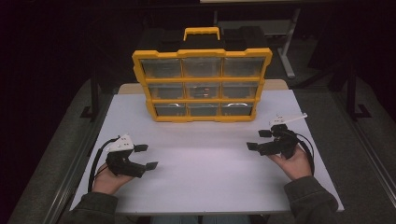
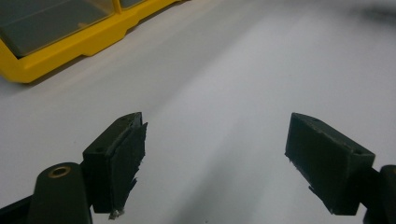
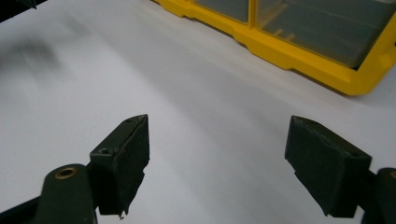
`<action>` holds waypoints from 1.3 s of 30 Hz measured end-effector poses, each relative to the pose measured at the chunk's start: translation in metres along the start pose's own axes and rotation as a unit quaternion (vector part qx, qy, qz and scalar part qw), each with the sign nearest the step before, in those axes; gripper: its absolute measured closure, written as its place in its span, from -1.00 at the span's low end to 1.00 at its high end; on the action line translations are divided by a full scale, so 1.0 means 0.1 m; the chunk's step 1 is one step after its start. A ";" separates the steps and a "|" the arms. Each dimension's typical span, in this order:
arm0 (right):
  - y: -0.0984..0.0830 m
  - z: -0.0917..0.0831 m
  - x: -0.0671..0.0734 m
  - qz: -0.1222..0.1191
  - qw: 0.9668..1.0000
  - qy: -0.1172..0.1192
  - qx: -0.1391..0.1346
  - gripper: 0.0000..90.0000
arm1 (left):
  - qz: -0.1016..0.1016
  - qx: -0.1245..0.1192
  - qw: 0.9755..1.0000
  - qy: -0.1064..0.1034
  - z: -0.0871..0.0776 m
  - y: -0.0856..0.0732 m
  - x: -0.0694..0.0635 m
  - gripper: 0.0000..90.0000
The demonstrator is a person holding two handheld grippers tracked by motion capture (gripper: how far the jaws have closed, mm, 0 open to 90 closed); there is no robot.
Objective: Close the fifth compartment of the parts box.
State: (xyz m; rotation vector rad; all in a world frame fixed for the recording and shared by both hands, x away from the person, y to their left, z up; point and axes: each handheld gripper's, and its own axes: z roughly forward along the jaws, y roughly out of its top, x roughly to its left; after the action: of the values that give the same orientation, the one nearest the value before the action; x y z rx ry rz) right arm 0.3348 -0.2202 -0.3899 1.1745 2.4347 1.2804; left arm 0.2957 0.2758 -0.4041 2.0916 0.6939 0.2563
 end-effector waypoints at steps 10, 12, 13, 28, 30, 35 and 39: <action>-0.10 -0.05 -0.02 0.011 1.000 -0.004 0.002 -0.54 | -0.003 0.007 1.000 0.006 -0.02 -0.06 0.00 -0.56; -0.12 -0.05 -0.03 0.011 1.000 -0.005 0.002 -0.54 | -0.004 0.007 1.000 0.007 -0.03 -0.08 0.00 -0.56; -0.14 -0.06 -0.03 0.010 1.000 -0.005 0.002 -0.54 | -0.009 0.004 1.000 0.007 -0.03 -0.09 0.00 -0.56; -0.40 -0.12 -0.10 0.035 0.999 -0.009 0.004 -0.55 | -0.015 0.005 1.000 0.013 -0.08 -0.20 -0.02 -0.56; -0.43 -0.12 -0.10 0.039 0.999 -0.010 0.007 -0.55 | -0.016 0.004 1.000 0.015 -0.09 -0.22 -0.03 -0.56; -0.49 -0.12 -0.07 0.041 0.999 -0.013 0.006 -0.55 | -0.019 0.004 1.000 0.020 -0.13 -0.28 -0.04 -0.56; -0.52 -0.14 -0.03 0.040 0.999 -0.011 -0.002 -0.55 | -0.028 -0.008 0.999 0.019 -0.16 -0.31 -0.06 -0.56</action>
State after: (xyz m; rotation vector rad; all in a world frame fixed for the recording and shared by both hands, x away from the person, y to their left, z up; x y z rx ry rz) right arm 0.3002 -0.2482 -0.4207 1.2895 2.3917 1.2864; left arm 0.2725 0.2975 -0.4201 2.0541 0.7686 0.2702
